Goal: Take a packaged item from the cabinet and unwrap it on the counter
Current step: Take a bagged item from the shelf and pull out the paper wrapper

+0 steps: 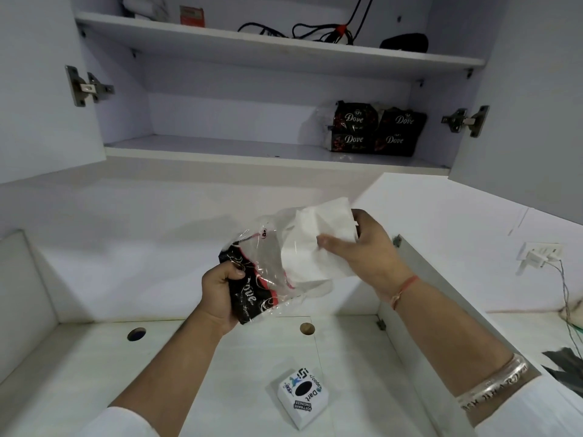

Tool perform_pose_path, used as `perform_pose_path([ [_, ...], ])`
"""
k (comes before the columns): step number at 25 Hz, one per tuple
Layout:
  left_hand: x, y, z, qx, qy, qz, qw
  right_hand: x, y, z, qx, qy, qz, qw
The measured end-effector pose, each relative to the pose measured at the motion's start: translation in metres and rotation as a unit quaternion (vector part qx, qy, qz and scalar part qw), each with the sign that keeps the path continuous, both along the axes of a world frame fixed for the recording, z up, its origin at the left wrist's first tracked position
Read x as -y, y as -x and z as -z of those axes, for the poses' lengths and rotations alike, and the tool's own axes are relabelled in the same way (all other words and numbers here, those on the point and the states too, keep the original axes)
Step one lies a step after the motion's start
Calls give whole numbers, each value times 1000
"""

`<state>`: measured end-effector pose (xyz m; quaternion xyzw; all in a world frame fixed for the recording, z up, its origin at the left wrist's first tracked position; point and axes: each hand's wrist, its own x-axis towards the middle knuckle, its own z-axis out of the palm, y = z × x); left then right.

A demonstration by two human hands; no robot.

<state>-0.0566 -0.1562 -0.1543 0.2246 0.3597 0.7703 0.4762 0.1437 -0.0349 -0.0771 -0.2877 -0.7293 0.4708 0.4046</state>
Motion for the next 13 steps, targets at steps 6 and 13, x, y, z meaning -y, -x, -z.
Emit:
perform_pose_path([
  [6,-4,-19,-14,-16,-20,9,1000,-9,-27,-7,17,101,-114,988],
  [13,-6,-27,-16,-13,-65,36,997,-2,-31,-10,67,97,-171,978],
])
